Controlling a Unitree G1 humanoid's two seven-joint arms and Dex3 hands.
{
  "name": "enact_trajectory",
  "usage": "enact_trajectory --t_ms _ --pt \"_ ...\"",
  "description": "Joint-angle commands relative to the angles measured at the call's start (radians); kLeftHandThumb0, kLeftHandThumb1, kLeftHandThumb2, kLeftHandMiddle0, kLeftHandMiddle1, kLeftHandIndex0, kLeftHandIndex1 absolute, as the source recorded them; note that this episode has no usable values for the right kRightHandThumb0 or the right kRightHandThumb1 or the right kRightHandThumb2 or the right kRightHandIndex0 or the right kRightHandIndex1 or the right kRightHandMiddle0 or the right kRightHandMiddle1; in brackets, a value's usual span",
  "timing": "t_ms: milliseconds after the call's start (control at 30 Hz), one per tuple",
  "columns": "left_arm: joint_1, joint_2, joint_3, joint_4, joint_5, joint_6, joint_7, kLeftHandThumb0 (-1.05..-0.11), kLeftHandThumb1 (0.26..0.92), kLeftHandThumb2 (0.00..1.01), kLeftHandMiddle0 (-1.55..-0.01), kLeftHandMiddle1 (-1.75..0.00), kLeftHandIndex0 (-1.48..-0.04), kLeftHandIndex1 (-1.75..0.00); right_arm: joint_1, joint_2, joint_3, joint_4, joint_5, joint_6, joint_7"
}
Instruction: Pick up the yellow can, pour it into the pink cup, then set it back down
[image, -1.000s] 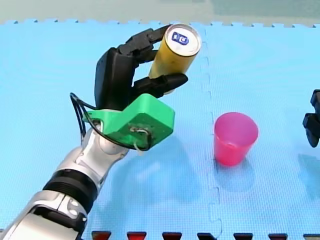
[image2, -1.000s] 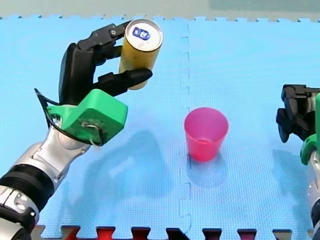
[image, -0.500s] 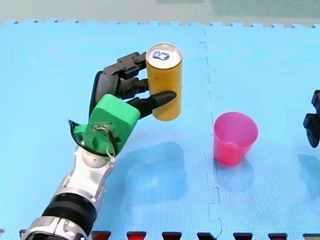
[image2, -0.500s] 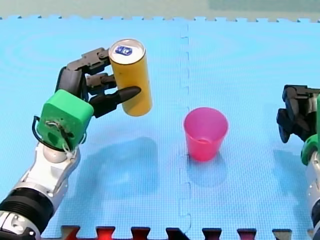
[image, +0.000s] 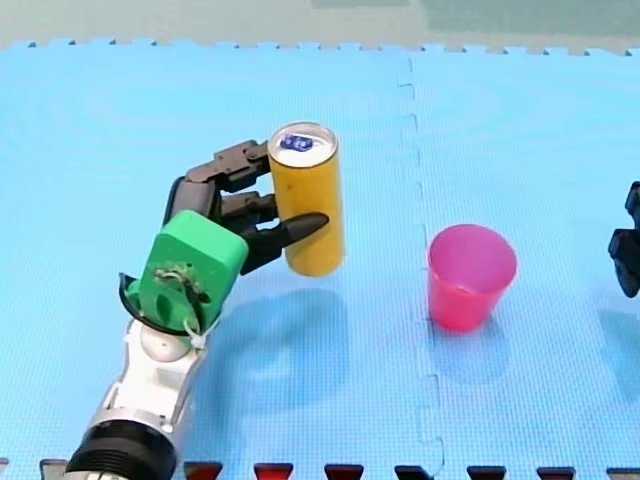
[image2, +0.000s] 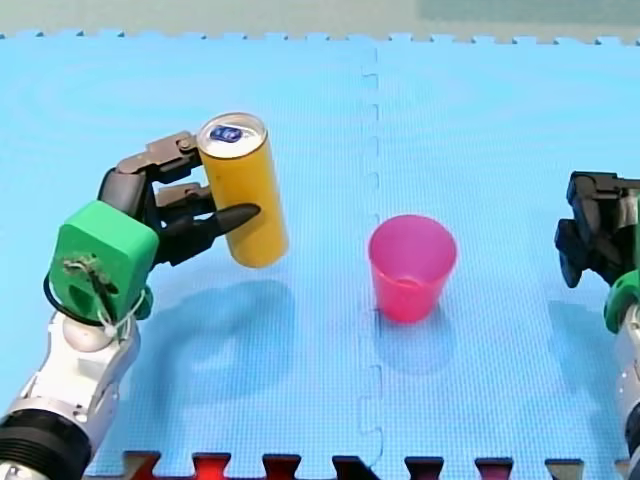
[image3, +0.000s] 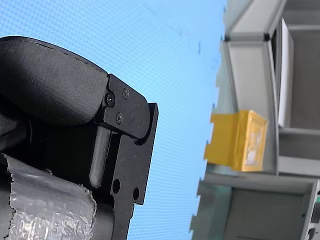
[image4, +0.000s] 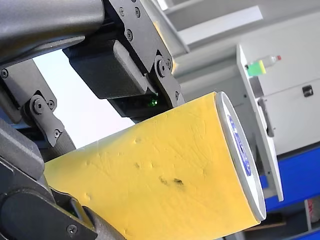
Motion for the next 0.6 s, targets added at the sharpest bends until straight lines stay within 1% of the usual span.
enact_trajectory --t_ms 0,67,167,367,567 --pt "0.002 0.013 0.016 0.003 -0.010 -0.011 -0.003 -0.375 0.774 0.00 -1.35 -0.01 -1.22 0.00 0.002 -0.008 0.000 -0.003 -0.001 -0.002 -0.002" --pt "0.004 0.016 0.023 0.014 -0.010 -0.018 -0.004 -0.372 0.774 0.00 -1.35 -0.01 -1.22 0.00 0.002 -0.010 0.001 -0.003 -0.001 -0.002 -0.003" --pt "0.001 0.013 0.029 0.031 -0.010 -0.030 -0.006 -0.368 0.774 0.00 -1.35 -0.01 -1.21 0.00 0.003 -0.013 0.004 -0.003 -0.004 -0.005 -0.004" --pt "-0.010 -0.007 0.035 0.069 -0.011 -0.046 -0.010 -0.367 0.775 0.00 -1.35 0.00 -1.21 0.00 0.002 -0.018 0.006 -0.003 -0.005 -0.006 -0.004" --pt "-0.022 -0.021 0.039 0.104 -0.011 -0.036 -0.011 -0.365 0.776 0.00 -1.36 0.00 -1.21 0.00 0.002 -0.027 0.010 -0.004 -0.009 -0.012 -0.007"
